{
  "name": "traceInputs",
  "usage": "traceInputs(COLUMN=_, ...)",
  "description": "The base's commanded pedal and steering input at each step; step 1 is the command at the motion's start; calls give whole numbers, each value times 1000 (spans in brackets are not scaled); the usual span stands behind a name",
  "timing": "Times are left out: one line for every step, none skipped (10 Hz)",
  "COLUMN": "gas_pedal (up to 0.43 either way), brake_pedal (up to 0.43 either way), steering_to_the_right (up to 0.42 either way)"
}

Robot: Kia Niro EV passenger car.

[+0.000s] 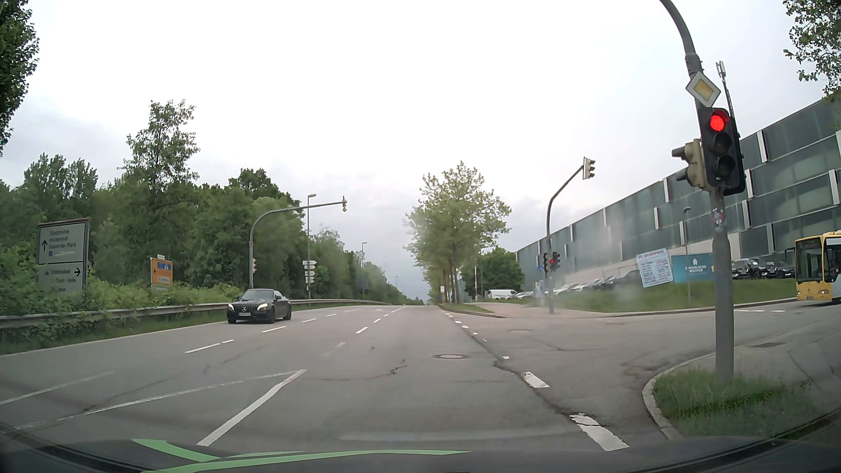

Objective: Follow the waypoints while adhering to traffic rules and regulations

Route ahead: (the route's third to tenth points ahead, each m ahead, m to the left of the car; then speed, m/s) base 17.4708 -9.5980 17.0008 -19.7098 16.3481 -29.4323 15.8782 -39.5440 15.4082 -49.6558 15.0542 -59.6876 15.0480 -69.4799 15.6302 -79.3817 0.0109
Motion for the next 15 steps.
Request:
traceInputs(gas_pedal=0, brake_pedal=250, steering_to_the_right=1)
traceInputs(gas_pedal=0, brake_pedal=250, steering_to_the_right=1)
traceInputs(gas_pedal=0, brake_pedal=250, steering_to_the_right=1)
traceInputs(gas_pedal=0, brake_pedal=250, steering_to_the_right=0)
traceInputs(gas_pedal=0, brake_pedal=256, steering_to_the_right=-1)
traceInputs(gas_pedal=0, brake_pedal=256, steering_to_the_right=-5)
traceInputs(gas_pedal=0, brake_pedal=256, steering_to_the_right=-10)
traceInputs(gas_pedal=0, brake_pedal=262, steering_to_the_right=-10)
traceInputs(gas_pedal=0, brake_pedal=262, steering_to_the_right=-11)
traceInputs(gas_pedal=0, brake_pedal=262, steering_to_the_right=-10)
traceInputs(gas_pedal=0, brake_pedal=262, steering_to_the_right=-10)
traceInputs(gas_pedal=0, brake_pedal=262, steering_to_the_right=-8)
traceInputs(gas_pedal=0, brake_pedal=268, steering_to_the_right=-3)
traceInputs(gas_pedal=0, brake_pedal=268, steering_to_the_right=3)
traceInputs(gas_pedal=0, brake_pedal=268, steering_to_the_right=2)
